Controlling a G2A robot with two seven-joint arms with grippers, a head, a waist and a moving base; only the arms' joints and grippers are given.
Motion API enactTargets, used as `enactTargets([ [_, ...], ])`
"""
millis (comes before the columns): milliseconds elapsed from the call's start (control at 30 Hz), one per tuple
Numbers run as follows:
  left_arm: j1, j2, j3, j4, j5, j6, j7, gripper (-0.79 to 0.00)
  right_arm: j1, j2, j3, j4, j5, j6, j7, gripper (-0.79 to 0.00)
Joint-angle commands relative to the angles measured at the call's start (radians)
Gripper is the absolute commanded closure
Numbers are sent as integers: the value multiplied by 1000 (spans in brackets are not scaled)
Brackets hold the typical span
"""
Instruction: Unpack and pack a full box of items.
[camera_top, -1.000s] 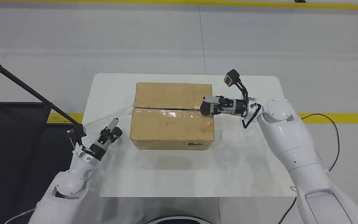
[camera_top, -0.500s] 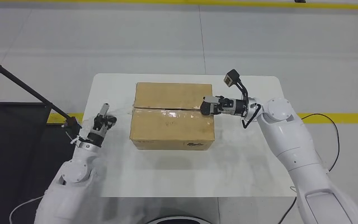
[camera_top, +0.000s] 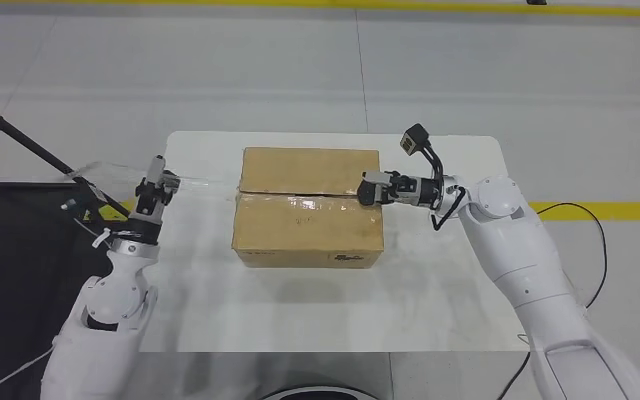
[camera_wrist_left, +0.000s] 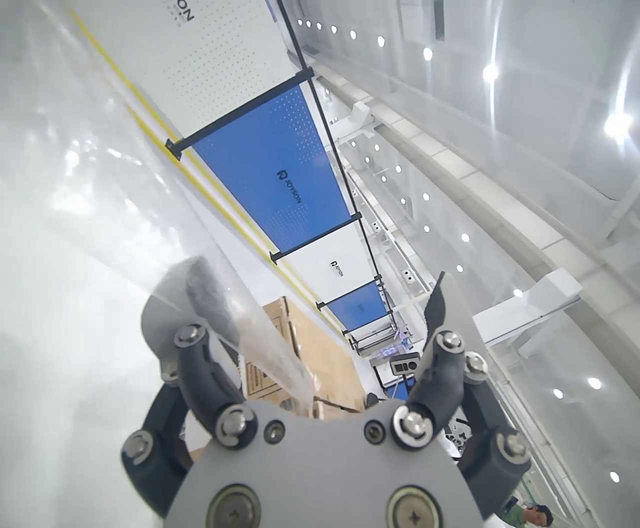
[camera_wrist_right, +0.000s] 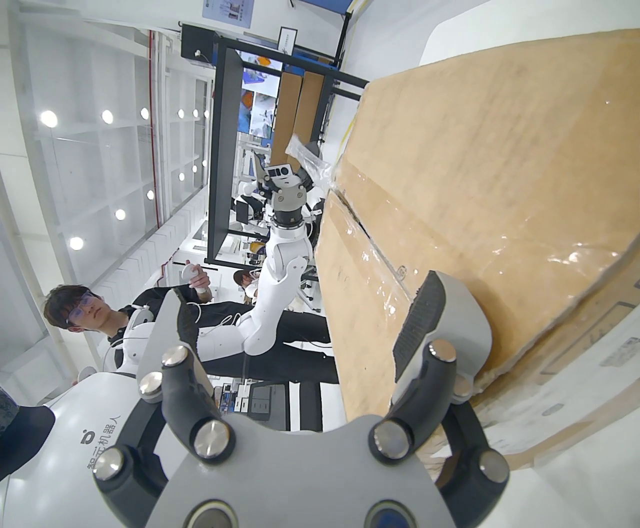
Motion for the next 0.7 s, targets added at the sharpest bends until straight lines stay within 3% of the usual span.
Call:
enactTargets([
  [0,2,-1,-4,-26,14,7,-1,-785,-14,5,16,-22,-2,0,-12,-785],
  [667,29,-15,3,-212,90,17,-19,-785,-86,34,111,-113,8,6,-15,-785],
])
